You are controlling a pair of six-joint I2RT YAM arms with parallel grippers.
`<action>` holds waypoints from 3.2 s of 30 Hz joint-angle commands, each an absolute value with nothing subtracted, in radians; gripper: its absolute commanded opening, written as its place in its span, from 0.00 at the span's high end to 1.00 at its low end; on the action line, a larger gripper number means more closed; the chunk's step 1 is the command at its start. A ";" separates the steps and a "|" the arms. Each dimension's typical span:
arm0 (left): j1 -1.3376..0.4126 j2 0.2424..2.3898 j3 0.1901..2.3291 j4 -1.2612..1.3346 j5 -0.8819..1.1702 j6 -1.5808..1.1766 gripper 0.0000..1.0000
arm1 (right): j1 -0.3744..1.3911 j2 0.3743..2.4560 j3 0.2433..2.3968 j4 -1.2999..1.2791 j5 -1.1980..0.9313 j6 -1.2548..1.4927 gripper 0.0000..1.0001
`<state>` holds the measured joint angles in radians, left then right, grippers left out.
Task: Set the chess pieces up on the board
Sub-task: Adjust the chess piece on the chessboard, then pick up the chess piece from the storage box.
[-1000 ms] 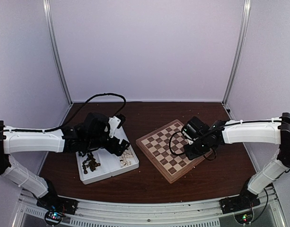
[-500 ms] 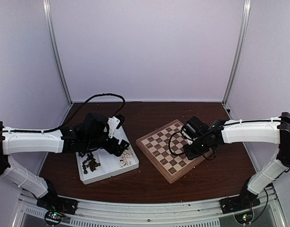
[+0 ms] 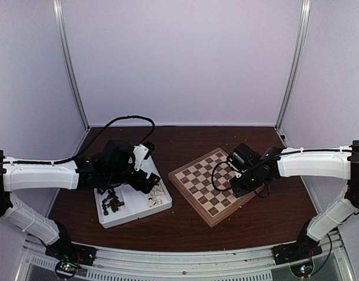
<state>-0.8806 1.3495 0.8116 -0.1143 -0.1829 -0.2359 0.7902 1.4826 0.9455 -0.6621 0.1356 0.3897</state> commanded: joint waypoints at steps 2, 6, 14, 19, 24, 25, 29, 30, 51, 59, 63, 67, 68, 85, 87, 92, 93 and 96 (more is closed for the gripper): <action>-0.877 1.338 0.801 -0.079 -0.183 -0.239 0.02 | 0.782 1.482 0.962 -0.654 0.173 0.393 0.90; -0.877 1.336 0.800 -0.079 -0.184 -0.236 0.02 | 0.781 1.490 0.957 -0.643 0.172 0.392 0.89; -0.877 1.335 0.800 -0.081 -0.183 -0.235 0.02 | 0.771 1.498 0.953 -0.638 0.172 0.389 0.88; -0.877 1.336 0.802 -0.081 -0.185 -0.235 0.02 | 0.765 1.502 0.947 -0.628 0.171 0.387 0.88; -0.877 1.335 0.801 -0.082 -0.184 -0.236 0.02 | 0.759 1.512 0.945 -0.624 0.163 0.384 0.87; -0.877 1.333 0.799 -0.081 -0.184 -0.235 0.02 | 0.759 1.514 0.944 -0.622 0.162 0.383 0.87; -0.877 1.332 0.799 -0.080 -0.186 -0.235 0.02 | 0.756 1.518 0.943 -0.620 0.156 0.383 0.87; -0.877 1.332 0.799 -0.082 -0.187 -0.236 0.02 | 0.755 1.519 0.943 -0.621 0.156 0.383 0.87; -0.877 1.341 0.807 -0.081 -0.180 -0.238 0.02 | 0.752 1.520 0.941 -0.646 0.119 0.385 0.85; -0.877 1.340 0.806 -0.081 -0.181 -0.237 0.02 | 0.752 1.531 0.941 -0.643 0.117 0.384 0.75; -0.877 1.339 0.807 -0.084 -0.179 -0.235 0.02 | 0.751 1.523 0.956 -0.658 0.116 0.378 0.62; -0.877 1.335 0.808 -0.089 -0.179 -0.233 0.02 | 0.751 1.488 0.989 -0.692 0.131 0.353 0.39; -0.877 1.334 0.810 -0.089 -0.181 -0.231 0.02 | 0.751 1.470 0.999 -0.700 0.136 0.344 0.33; -0.876 1.397 0.868 -0.200 -0.240 -0.295 0.02 | 0.658 1.258 1.025 -0.645 0.284 0.345 0.11; -0.876 1.399 0.872 -0.231 -0.242 -0.309 0.02 | 0.657 1.245 1.010 -0.628 0.295 0.347 0.11; -0.851 1.433 0.898 -0.322 -0.212 -0.340 0.11 | 0.656 1.219 0.967 -0.555 0.269 0.352 0.12; -0.845 1.446 0.909 -0.336 -0.201 -0.340 0.14 | 0.656 1.218 0.965 -0.545 0.260 0.352 0.12; -0.843 1.496 0.945 -0.369 -0.193 -0.323 0.26 | 0.656 1.222 0.962 -0.520 0.252 0.348 0.12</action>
<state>-0.8551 1.4422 0.8864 -0.3058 -0.2153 -0.3168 0.6609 1.2343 0.9760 -0.5873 0.2562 0.3424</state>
